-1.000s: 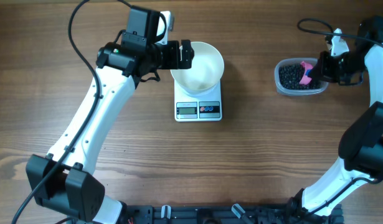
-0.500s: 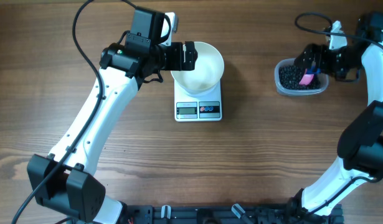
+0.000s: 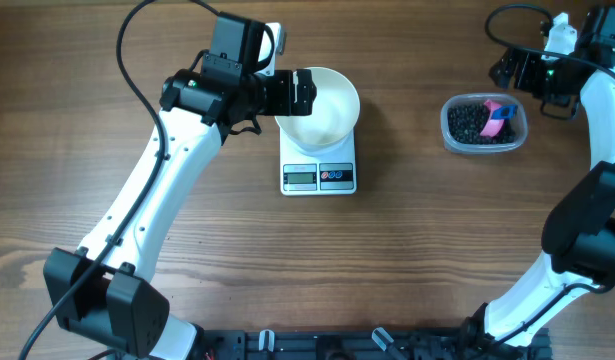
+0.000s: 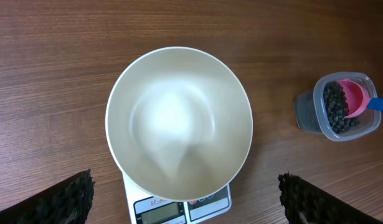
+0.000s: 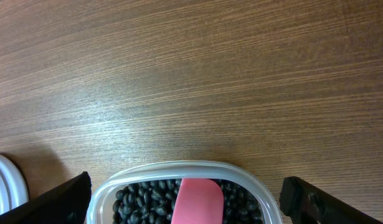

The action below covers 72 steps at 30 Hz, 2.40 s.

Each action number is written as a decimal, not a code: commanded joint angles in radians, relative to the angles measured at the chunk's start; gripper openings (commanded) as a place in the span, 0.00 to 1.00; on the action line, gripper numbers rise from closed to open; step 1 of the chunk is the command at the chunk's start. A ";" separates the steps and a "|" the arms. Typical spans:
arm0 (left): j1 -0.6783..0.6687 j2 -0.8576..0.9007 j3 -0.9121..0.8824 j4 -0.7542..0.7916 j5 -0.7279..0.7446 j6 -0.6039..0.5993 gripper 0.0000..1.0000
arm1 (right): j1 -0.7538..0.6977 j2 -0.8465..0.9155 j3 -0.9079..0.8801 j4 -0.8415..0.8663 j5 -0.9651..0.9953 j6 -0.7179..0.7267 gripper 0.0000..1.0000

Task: Scoop item into bowl and weigh 150g on scale

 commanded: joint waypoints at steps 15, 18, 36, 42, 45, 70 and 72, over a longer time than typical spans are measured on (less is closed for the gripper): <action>-0.161 0.020 0.073 -0.400 0.178 0.390 1.00 | 0.003 0.024 -0.008 0.005 0.018 0.018 1.00; -0.238 0.055 0.073 -0.400 0.177 0.422 1.00 | 0.003 0.024 -0.008 0.005 0.018 0.017 1.00; -0.422 0.273 -0.018 -0.338 -0.067 0.465 1.00 | 0.003 0.024 -0.008 0.005 0.018 0.017 1.00; -0.422 0.296 -0.079 -0.247 -0.067 0.470 1.00 | 0.003 0.024 -0.008 0.005 0.017 0.017 1.00; -0.422 0.321 -0.081 -0.233 -0.068 0.505 1.00 | 0.003 0.024 -0.008 0.005 0.018 0.018 1.00; -0.411 0.391 -0.094 -0.148 -0.164 0.547 1.00 | 0.003 0.024 -0.008 0.005 0.018 0.017 1.00; -0.411 0.397 -0.096 -0.148 -0.164 0.547 1.00 | 0.003 0.024 -0.008 0.005 0.017 0.017 1.00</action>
